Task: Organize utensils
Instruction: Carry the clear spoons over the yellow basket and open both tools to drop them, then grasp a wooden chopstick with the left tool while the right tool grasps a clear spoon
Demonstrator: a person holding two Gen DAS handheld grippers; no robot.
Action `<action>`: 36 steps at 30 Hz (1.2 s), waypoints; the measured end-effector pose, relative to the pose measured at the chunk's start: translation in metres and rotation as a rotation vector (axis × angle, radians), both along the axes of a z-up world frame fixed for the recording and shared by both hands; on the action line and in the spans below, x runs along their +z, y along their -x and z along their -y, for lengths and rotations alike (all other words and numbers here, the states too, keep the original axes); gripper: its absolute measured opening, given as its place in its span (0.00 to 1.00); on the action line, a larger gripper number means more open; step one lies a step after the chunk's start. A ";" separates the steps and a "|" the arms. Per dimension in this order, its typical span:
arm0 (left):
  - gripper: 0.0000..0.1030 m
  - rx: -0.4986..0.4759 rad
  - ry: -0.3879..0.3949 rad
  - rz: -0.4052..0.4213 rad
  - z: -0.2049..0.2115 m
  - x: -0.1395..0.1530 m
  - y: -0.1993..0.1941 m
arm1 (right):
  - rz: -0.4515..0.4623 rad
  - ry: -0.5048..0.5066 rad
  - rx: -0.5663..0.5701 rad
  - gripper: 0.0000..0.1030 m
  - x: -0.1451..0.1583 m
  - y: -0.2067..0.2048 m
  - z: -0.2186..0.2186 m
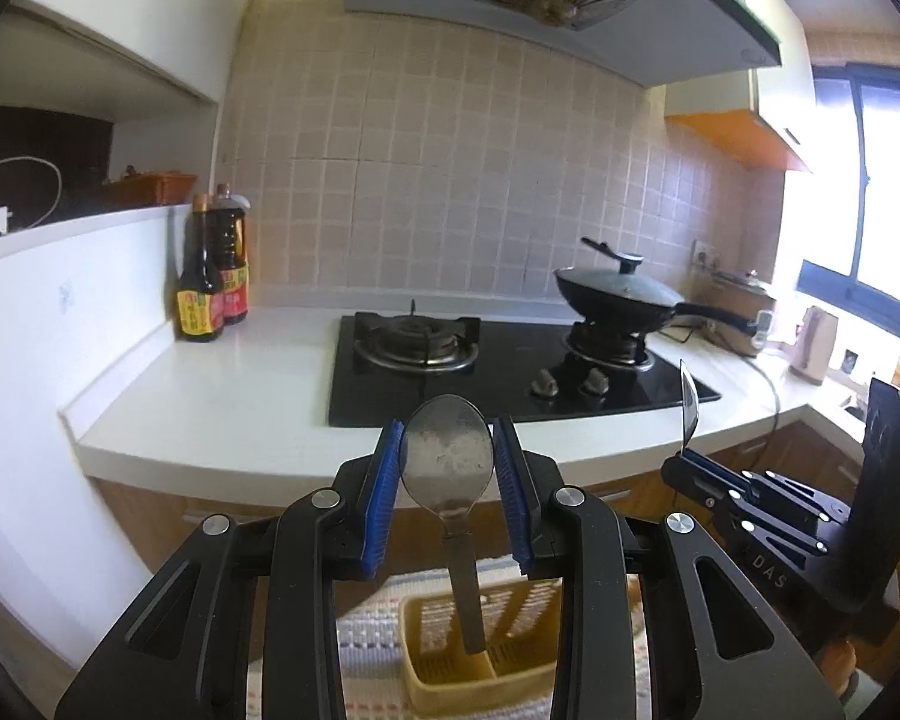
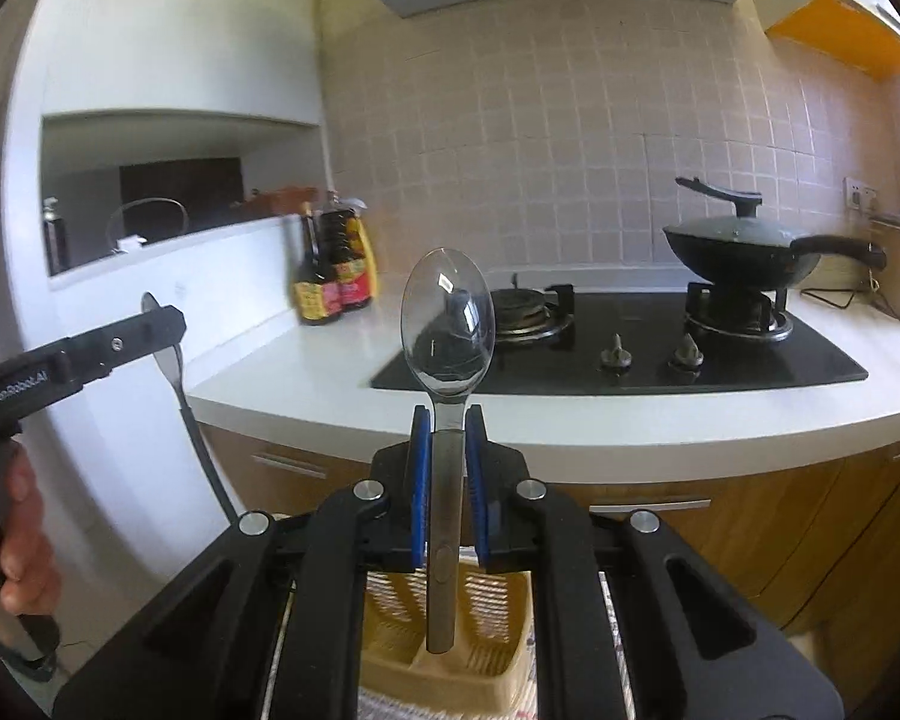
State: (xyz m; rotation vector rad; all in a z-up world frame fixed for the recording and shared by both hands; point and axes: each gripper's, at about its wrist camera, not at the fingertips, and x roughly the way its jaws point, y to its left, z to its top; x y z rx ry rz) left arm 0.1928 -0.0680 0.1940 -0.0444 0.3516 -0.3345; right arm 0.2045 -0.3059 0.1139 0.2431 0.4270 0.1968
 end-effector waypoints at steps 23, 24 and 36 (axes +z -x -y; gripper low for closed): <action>0.30 -0.047 -0.065 -0.099 -0.003 -0.087 -0.015 | -0.064 0.044 0.022 0.21 -0.069 0.006 -0.011; 0.30 -0.056 -0.056 -0.110 -0.005 -0.087 -0.013 | -0.068 0.039 0.025 0.21 -0.069 0.010 -0.010; 0.53 -0.151 0.060 -0.185 -0.030 -0.071 0.035 | -0.063 -0.005 0.025 0.51 -0.043 0.065 0.008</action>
